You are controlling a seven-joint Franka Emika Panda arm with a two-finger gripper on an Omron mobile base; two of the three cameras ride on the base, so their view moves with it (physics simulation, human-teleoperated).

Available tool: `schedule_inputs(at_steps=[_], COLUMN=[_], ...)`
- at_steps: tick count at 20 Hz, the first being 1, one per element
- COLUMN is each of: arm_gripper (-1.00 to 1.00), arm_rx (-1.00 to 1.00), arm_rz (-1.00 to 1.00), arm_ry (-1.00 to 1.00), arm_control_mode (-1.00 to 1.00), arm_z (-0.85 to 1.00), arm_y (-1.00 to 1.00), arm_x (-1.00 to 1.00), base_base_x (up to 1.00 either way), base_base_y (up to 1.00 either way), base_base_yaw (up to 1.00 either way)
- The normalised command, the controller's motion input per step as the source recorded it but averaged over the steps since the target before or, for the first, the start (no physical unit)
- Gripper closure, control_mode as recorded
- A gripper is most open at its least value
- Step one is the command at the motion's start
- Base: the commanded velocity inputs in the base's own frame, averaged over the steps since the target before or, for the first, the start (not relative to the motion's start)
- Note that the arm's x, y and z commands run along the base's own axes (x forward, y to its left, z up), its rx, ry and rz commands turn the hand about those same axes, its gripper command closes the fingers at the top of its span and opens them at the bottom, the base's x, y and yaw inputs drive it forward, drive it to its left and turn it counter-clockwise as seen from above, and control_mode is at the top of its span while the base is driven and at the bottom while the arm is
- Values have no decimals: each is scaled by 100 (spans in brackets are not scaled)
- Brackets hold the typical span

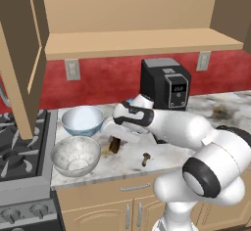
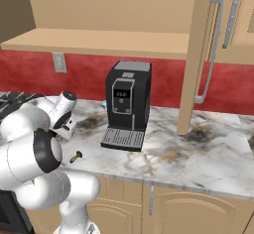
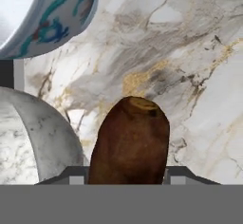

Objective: Pick both bowls and place them on the counter. Then place the sweet potato in one bowl and place the mushroom in the other bowl.

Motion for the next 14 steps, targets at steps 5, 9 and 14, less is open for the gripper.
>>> schedule_inputs(at_steps=[5, 9, 14], arm_gripper=[100, 100, 100], arm_rx=[1, 6, 6], arm_rz=[0, 0, 0], arm_ry=[-1, -10, -15], arm_control_mode=[-100, -100, -100], arm_z=[48, 56, 48], arm_y=[-7, 1, 13], arm_x=[-8, -2, 4], base_base_x=[0, 0, 0], base_base_y=[0, 0, 0], base_base_yaw=[0, 0, 0])
